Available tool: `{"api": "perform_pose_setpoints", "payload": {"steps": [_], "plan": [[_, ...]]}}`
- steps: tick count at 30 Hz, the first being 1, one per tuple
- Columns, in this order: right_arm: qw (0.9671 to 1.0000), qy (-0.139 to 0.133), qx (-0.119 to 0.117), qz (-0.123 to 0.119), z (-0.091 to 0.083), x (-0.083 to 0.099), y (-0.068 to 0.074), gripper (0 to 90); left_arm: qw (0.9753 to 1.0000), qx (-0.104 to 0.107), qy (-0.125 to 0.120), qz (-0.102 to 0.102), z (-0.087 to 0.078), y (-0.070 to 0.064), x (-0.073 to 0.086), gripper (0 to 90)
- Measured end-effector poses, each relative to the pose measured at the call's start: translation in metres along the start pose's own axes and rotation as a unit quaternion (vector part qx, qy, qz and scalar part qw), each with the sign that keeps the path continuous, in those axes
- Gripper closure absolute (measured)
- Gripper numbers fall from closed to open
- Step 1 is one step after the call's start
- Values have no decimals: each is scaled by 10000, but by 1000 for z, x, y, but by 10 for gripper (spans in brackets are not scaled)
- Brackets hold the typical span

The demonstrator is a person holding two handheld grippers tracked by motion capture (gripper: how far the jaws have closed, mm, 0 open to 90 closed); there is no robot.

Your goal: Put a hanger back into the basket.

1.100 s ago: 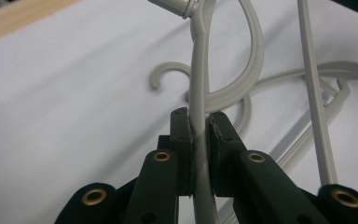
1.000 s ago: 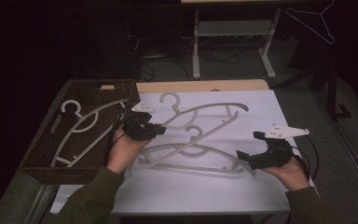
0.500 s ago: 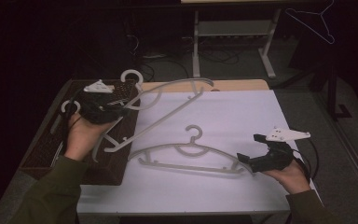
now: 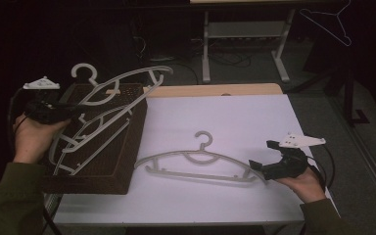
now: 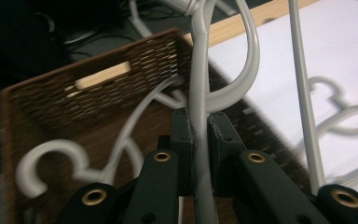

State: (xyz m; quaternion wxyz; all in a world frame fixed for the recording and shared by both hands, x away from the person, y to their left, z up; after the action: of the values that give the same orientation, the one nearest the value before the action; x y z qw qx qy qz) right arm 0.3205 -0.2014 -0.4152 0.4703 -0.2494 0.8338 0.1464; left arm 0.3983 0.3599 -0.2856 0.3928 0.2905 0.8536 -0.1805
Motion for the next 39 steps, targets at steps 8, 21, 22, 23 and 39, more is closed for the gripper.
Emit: {"api": "perform_pose_setpoints", "payload": {"steps": [8,21,22,23,39], "plan": [[10000,21,18,-4,1,0,-1,13,9991,-356,192,-101,-10,39,28,823],[10000,25,69,8,1,1,-3,12,9969,-606,353,-353,-21,71,60,823],[10000,27,71,0,1,1,-3,13,9968,-612,402,-329,-19,72,62,823],[10000,33,65,-2,1,1,-3,13,9965,-628,433,-327,-18,72,64,823],[9999,27,96,-15,-1,1,-4,12,9943,-399,791,-595,15,73,83,636]]}}
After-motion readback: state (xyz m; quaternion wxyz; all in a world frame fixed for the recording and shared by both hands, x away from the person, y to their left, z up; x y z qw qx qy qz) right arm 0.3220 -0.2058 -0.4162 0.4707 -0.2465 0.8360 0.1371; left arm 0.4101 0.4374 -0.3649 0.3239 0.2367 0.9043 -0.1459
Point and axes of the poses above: each handheld gripper's, and its own axes: z roughly forward along the jaws, x roughly out of its underside, y roughly to its left, the point moved 6 cm from there along z, roughly forward along the jaws, and after that the axes turned 12 degrees about x, right-handed, at the moved point
